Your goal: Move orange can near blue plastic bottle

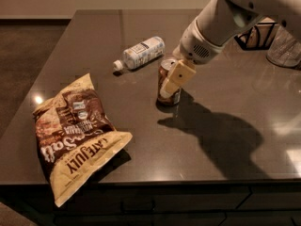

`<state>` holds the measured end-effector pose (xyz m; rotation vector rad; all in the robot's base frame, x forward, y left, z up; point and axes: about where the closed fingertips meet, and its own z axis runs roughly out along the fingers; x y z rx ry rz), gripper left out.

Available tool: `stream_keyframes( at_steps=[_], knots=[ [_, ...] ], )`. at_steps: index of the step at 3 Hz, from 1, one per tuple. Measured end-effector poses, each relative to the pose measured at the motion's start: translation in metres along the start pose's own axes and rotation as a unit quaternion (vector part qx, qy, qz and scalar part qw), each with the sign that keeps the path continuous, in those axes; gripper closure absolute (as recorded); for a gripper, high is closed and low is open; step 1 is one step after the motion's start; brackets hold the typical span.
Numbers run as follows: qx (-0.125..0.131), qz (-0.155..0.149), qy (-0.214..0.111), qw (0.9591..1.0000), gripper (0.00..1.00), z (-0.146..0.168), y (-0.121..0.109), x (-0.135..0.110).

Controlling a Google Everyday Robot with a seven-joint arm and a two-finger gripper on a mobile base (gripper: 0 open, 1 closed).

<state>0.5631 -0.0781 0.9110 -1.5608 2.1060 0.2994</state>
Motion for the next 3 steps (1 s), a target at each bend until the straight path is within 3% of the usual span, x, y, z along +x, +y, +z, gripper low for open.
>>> stream_keyframes(
  at_steps=[2,3],
  knots=[
    [-0.011,0.000,-0.003,0.9999,0.65,-0.003,-0.011,-0.013],
    [-0.010,0.003,-0.001,0.9999,0.87,-0.001,-0.031,-0.025]
  ],
)
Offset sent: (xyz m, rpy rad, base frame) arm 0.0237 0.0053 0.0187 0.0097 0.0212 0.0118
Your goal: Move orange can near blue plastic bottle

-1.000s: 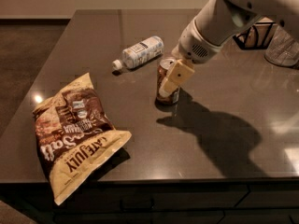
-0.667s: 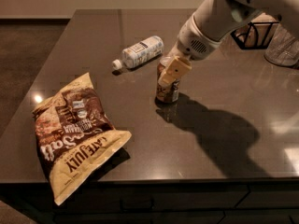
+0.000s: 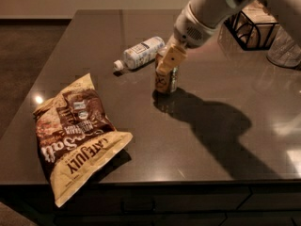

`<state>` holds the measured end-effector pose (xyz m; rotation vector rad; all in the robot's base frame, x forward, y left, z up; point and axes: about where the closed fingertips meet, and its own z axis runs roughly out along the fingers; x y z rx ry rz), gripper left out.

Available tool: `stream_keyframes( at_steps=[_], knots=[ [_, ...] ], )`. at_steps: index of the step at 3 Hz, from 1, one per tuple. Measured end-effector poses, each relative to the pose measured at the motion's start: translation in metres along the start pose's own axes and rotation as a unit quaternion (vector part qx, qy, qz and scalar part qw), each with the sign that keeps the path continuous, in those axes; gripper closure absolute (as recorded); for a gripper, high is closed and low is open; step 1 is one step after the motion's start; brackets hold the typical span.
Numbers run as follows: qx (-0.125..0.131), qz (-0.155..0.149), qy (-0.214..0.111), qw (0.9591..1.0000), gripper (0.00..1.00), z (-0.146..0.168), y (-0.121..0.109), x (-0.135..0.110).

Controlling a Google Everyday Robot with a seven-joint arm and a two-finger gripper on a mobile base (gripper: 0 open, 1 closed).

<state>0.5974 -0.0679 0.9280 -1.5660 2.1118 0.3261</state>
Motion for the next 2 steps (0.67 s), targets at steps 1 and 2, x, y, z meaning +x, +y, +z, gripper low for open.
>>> stream_keyframes(
  at_steps=[1,2],
  knots=[
    [0.014,0.000,-0.003,0.9999,1.00,0.002,-0.033,-0.018],
    [0.032,0.000,-0.010,0.9994,1.00,0.005,-0.061,-0.034]
  ],
)
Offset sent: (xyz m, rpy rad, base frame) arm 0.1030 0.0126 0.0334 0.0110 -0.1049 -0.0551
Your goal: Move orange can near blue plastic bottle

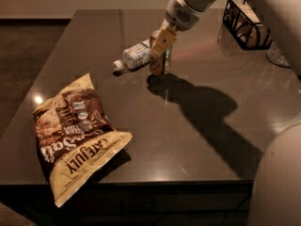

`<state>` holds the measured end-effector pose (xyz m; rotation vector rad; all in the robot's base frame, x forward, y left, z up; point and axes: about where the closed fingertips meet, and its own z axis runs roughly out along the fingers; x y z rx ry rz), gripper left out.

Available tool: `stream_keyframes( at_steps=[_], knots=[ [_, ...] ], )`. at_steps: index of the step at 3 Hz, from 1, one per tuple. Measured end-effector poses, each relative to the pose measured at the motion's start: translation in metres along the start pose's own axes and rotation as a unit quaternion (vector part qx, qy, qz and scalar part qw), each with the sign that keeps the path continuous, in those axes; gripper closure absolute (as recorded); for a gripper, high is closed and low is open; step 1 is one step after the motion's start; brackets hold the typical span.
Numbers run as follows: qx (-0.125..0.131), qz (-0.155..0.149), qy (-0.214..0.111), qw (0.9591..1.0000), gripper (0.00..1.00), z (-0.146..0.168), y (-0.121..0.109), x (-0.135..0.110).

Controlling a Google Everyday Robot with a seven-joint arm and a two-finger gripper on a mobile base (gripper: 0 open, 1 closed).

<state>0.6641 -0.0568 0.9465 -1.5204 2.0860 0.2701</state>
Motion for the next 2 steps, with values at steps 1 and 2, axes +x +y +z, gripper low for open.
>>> stream_keyframes(
  at_steps=[1,2],
  knots=[
    [0.013,0.001,0.001,0.9999,1.00,0.007,-0.016,-0.006],
    [0.025,0.010,0.001,0.9996,1.00,0.016,-0.027,-0.006]
  ],
)
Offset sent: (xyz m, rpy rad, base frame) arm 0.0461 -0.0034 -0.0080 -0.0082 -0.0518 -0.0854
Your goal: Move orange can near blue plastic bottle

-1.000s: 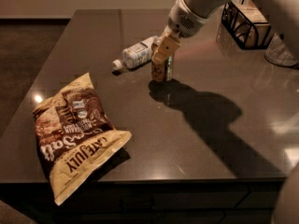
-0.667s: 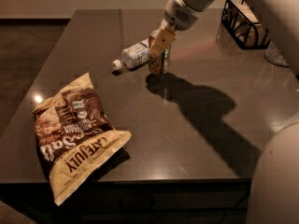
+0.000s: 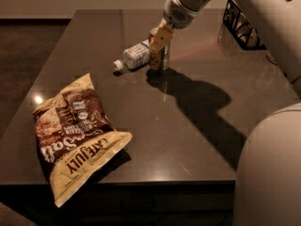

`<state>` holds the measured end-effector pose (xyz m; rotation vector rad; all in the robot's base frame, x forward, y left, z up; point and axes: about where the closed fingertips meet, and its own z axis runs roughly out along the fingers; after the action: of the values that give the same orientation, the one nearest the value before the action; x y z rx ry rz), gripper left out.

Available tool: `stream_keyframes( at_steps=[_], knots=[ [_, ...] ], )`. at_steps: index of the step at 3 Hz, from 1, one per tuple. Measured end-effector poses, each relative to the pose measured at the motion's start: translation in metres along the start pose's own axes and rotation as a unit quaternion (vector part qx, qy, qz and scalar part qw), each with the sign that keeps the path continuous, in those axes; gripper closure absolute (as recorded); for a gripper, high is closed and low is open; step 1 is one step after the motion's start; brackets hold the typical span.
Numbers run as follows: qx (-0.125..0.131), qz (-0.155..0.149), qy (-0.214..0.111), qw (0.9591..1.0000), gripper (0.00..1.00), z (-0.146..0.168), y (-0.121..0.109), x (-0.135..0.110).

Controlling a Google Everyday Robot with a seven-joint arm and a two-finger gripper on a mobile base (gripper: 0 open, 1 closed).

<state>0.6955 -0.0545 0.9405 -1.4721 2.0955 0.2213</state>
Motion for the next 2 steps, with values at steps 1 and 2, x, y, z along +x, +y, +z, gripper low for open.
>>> stream_keyframes(
  at_steps=[1,2],
  knots=[
    [0.010,0.004,-0.001,0.9999,0.83,0.0079,-0.0057,-0.0009],
    [0.007,0.009,-0.001,0.9999,0.59,0.0165,-0.0077,0.0001]
  ],
)
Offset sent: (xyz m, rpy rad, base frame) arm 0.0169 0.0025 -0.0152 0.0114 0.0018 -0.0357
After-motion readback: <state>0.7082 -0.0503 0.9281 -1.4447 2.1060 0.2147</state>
